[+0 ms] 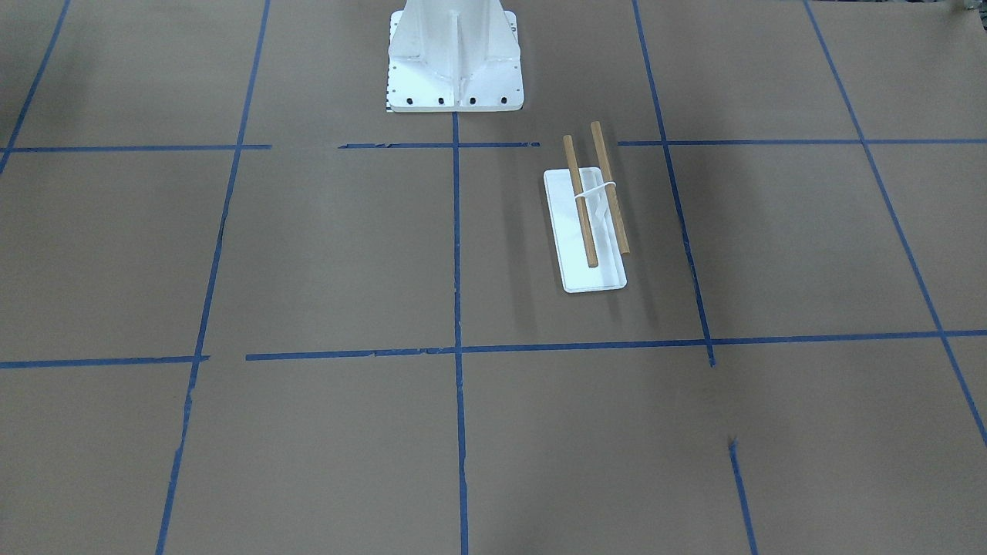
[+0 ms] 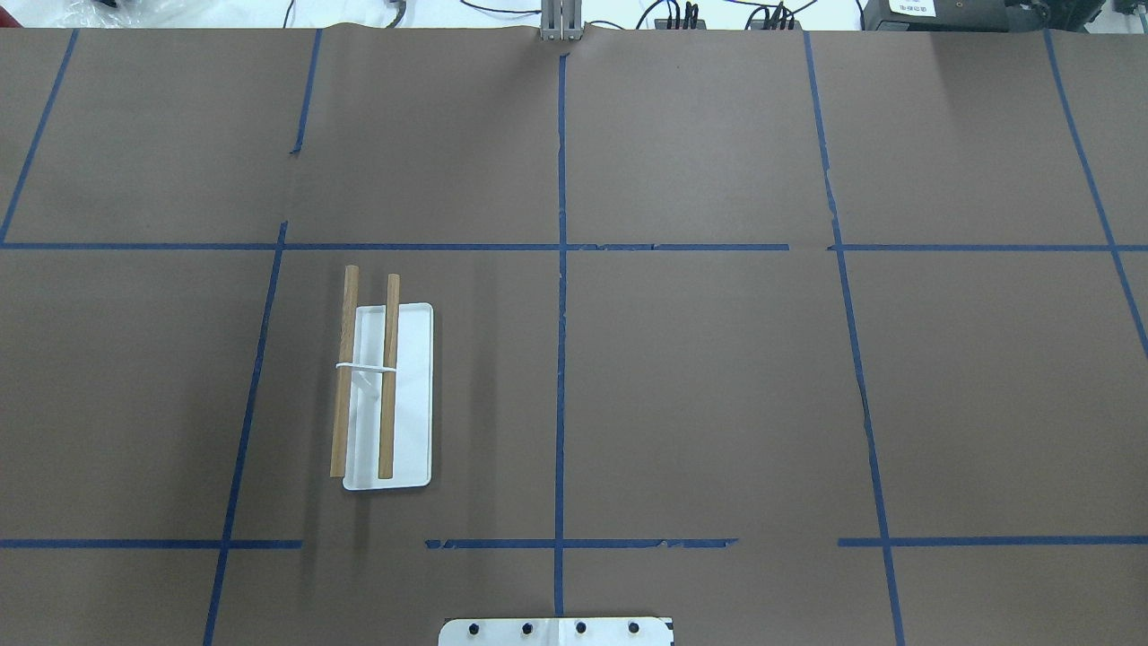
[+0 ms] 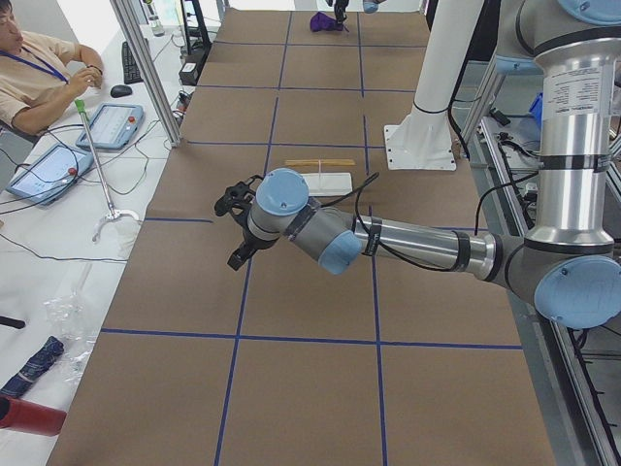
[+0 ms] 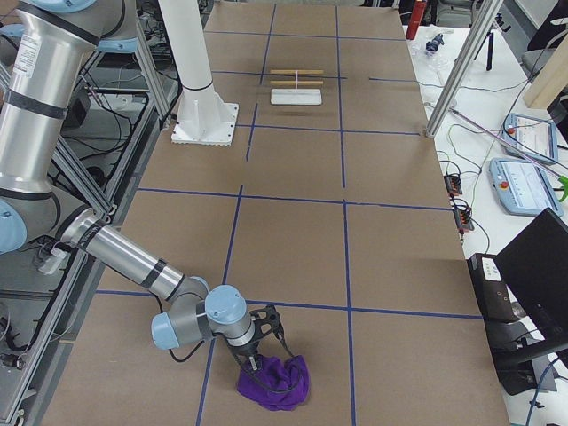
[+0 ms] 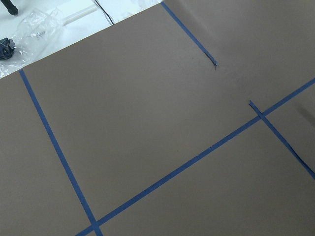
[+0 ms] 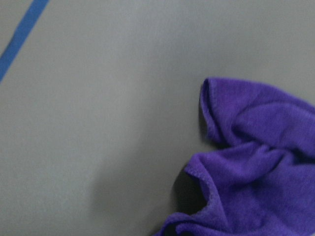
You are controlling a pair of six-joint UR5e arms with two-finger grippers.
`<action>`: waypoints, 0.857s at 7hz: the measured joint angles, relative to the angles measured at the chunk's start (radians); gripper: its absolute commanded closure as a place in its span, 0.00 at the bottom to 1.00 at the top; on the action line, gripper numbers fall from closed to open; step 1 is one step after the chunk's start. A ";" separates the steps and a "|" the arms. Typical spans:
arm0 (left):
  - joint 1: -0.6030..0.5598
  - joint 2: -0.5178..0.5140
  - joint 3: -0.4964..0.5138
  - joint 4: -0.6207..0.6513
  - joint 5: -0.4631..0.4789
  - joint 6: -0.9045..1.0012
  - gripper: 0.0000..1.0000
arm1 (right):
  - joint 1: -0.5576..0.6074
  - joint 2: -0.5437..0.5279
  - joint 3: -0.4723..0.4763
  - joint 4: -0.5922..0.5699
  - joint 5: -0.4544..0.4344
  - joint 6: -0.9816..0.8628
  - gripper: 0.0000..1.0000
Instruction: Hang towel on rack
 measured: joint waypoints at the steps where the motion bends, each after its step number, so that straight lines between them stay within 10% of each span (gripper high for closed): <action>1: 0.000 0.001 0.009 -0.065 0.001 -0.003 0.00 | 0.031 0.022 0.039 -0.005 0.009 -0.021 1.00; 6: 0.005 -0.010 0.038 -0.144 0.002 -0.032 0.00 | 0.103 0.338 0.478 -0.533 0.198 -0.012 1.00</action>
